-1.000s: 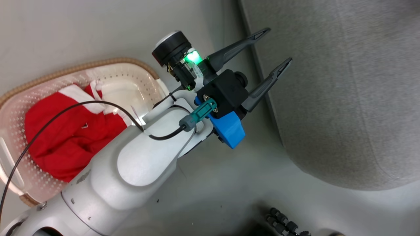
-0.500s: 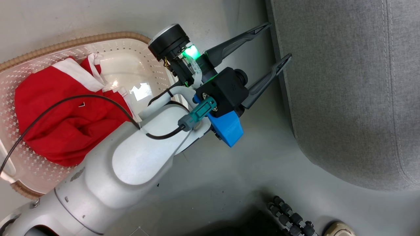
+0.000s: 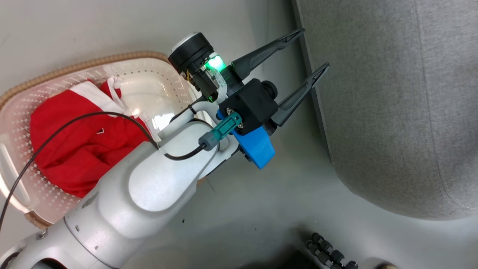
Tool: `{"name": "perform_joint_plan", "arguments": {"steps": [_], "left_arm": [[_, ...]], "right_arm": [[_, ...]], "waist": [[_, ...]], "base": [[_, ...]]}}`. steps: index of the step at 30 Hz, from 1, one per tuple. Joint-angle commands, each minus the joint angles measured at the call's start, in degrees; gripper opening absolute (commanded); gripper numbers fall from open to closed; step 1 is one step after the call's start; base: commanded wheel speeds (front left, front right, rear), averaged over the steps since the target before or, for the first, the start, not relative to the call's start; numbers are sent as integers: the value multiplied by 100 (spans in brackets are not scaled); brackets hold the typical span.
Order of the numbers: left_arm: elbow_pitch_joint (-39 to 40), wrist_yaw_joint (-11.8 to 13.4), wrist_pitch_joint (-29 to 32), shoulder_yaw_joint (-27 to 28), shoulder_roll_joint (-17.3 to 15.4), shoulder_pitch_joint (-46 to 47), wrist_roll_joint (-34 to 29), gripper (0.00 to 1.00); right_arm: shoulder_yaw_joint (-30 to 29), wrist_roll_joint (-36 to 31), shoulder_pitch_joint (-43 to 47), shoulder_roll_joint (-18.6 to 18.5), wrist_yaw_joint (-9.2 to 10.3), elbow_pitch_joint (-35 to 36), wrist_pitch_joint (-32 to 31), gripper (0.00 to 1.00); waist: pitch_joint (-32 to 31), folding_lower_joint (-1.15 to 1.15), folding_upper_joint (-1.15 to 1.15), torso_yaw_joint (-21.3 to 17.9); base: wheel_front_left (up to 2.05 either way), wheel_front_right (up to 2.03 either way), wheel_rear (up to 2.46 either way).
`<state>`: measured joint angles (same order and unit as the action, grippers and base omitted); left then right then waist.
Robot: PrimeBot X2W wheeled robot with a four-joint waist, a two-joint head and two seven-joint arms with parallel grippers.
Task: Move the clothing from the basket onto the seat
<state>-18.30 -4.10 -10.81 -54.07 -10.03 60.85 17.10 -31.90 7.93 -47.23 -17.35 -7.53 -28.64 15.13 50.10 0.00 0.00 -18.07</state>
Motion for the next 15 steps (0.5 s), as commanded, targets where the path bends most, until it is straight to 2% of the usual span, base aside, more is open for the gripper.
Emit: {"name": "perform_joint_plan", "arguments": {"steps": [1,9,15], "left_arm": [[-51,42,-92,8,10,-96,43,100],[-234,176,-338,180,56,-434,261,100],[-307,370,-441,558,-15,-912,474,100]], "right_arm": [[-13,-35,260,112,8,168,3,100],[282,-208,1149,415,8,857,4,100],[710,-250,1696,542,8,1413,3,100]], "waist": [[-226,0,0,42],[-941,0,0,161],[-1652,0,0,341]], "base": [[0,0,0],[0,0,0],[0,0,0]]}}
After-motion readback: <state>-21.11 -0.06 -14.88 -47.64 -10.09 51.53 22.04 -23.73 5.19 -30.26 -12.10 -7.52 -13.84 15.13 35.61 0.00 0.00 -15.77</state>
